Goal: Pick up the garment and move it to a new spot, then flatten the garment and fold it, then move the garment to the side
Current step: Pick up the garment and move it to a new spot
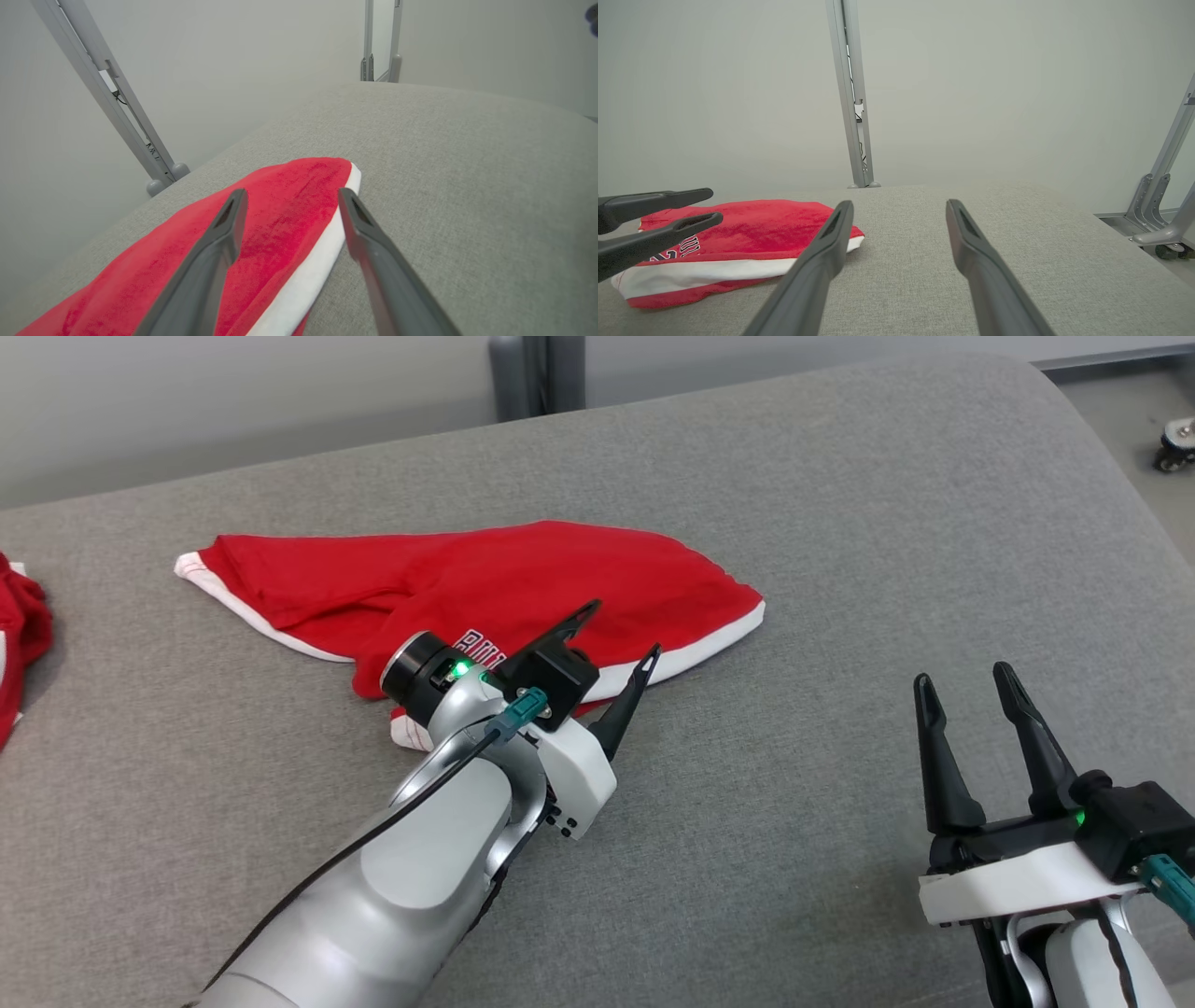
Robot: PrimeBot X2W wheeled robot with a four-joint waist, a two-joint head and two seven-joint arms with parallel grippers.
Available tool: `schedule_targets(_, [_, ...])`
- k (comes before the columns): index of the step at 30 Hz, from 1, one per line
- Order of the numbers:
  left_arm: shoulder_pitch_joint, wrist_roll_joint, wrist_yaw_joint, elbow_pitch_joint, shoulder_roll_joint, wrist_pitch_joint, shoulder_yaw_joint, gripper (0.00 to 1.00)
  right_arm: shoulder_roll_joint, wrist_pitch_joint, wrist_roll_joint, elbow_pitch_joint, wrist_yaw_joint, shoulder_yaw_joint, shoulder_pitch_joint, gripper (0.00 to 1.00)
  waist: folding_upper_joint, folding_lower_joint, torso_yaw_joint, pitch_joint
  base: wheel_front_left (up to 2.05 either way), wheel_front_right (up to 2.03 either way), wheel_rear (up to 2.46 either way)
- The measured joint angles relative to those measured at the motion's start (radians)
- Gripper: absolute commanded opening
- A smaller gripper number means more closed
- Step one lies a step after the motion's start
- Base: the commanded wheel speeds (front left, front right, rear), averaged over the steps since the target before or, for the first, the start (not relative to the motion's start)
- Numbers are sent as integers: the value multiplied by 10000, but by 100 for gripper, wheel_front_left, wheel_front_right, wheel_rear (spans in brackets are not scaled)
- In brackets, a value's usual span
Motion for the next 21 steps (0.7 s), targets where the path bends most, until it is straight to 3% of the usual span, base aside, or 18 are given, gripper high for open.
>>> schedule_targets(10, [2198,222,888,-2481,606,-15,2349,100,2,0,-288,-13,0,-387,139,100,0,0,812,-663,0,0,0])
schedule_targets(21, [4764,963,1175,-4328,775,-38,4577,100,0,0,-389,-6,0,-715,522,100,0,0,1353,-1378,0,0,0])
